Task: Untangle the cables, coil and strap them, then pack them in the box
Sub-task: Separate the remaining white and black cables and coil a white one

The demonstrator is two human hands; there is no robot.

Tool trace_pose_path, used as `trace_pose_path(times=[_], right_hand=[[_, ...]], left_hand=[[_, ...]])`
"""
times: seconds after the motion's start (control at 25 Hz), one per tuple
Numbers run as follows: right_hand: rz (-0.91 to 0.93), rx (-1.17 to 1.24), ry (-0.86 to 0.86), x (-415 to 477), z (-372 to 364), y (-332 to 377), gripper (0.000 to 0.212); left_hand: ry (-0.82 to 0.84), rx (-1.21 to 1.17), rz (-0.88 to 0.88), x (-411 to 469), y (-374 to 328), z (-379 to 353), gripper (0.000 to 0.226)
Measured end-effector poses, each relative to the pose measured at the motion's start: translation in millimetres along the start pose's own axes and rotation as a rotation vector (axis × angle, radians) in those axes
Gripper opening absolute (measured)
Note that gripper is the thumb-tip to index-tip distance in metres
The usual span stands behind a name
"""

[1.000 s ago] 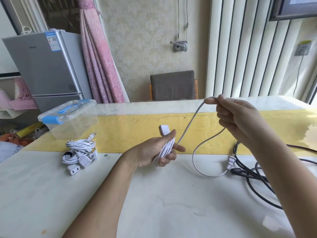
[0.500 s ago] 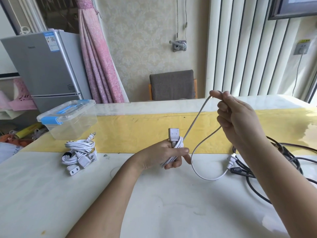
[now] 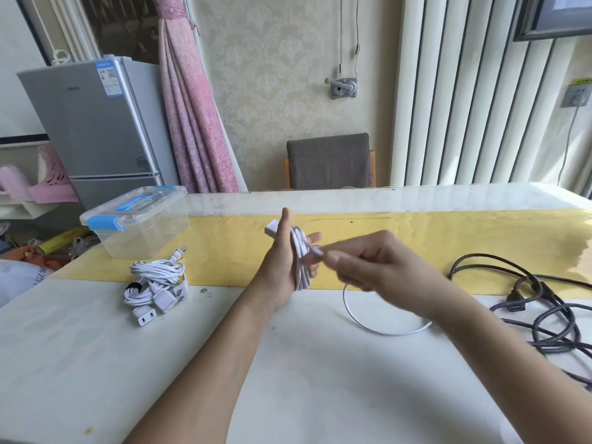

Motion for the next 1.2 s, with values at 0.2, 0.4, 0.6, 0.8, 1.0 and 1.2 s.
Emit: trace_pose_path(times=[0.2,0.4,0.6,0.8,1.0,1.2], right_hand=[[-0.064,-0.533,0.252,-2.1,-25.5,-17.7,0.022],[-0.296,-0.524,0.307,0.3,-12.3,-39.1,0.020],[-0.369,-0.372,0.274,-3.6,7.5,-48.6,0.014],[-0.423,-0.533,-0.180,-7.8,46.7,-45.1,0.018],[-0.629,0.018,-0.505,-12.5,76.0,-43.7,0.037],[-0.569,0.349,-0.472,-6.9,69.0,-34.0,0.040]], left_hand=[[0.052,-0.309,-0.020,-4.9,-8.6,1.3,0.024],[0.325,-0.630,0.219,-11.8,-18.8,3.0,0.016],[0.861,-0.341,0.565,-35.5,-12.9,-6.2,0.048],[1.136,-0.009,0.705,-45.8,-19.8,2.4,0.056],[0.740,0.694,0.575,-39.4,-7.2,0.7,0.088],[0.389,0.829,0.416,-28.1,4.1,0.5,0.086]])
Point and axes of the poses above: each hand's wrist, its own x-axis towards the middle knuckle, its own z-axis out of the back of the hand, y = z × x, the point moved 2 cm from there along x, towards the middle knuckle, and after that the axes turned 12 degrees about -x, right-handed, at the moved point
